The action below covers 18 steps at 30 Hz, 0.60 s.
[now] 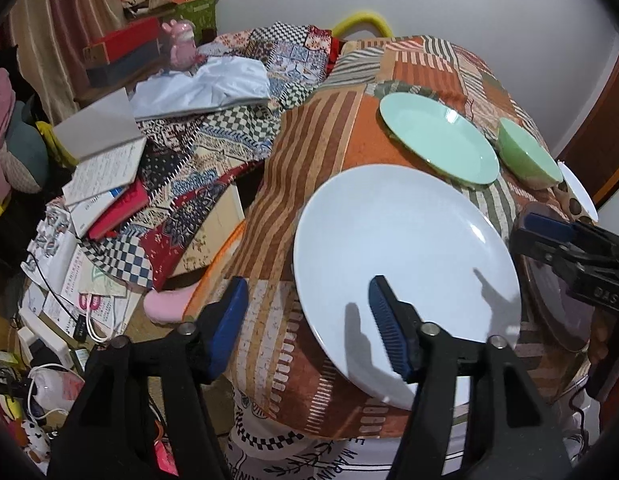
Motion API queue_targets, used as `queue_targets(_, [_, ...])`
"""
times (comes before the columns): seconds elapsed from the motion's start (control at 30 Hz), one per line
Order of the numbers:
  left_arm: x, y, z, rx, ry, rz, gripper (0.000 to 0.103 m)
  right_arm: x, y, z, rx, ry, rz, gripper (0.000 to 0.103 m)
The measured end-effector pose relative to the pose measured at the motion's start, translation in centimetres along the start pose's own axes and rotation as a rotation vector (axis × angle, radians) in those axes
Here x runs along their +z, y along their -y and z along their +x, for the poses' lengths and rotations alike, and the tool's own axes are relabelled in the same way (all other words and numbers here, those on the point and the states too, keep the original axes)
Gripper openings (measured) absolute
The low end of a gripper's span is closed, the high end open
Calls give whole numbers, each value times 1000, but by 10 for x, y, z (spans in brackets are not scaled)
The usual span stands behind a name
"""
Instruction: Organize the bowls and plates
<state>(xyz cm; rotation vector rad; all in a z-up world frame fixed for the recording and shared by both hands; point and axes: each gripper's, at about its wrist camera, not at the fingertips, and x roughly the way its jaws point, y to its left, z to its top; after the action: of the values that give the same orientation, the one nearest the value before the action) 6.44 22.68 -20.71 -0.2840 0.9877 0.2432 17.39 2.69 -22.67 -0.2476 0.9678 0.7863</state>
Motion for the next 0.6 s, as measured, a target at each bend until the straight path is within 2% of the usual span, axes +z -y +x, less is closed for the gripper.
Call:
queue_targets(0.1, [-1, -1, 5, -25, -17, -3, 48, 3, 1, 11, 5, -40, -3, 37])
queue_targets(0.17, [-2, -1, 6, -34, -21, 1, 42, 3, 3, 15, 5, -52, -3, 28])
queue_targets(0.27, [-3, -2, 10, -50, -32, 6, 36, 4, 5, 20, 14, -71, 8, 24])
queue_targets(0.47, [-2, -7, 12, -74, -29, -5, 29, 3, 2, 21, -6, -71, 16, 23])
queue_targets(0.6, [0, -12, 14, -72, -30, -17, 29, 5, -2, 20, 39, -69, 28, 23])
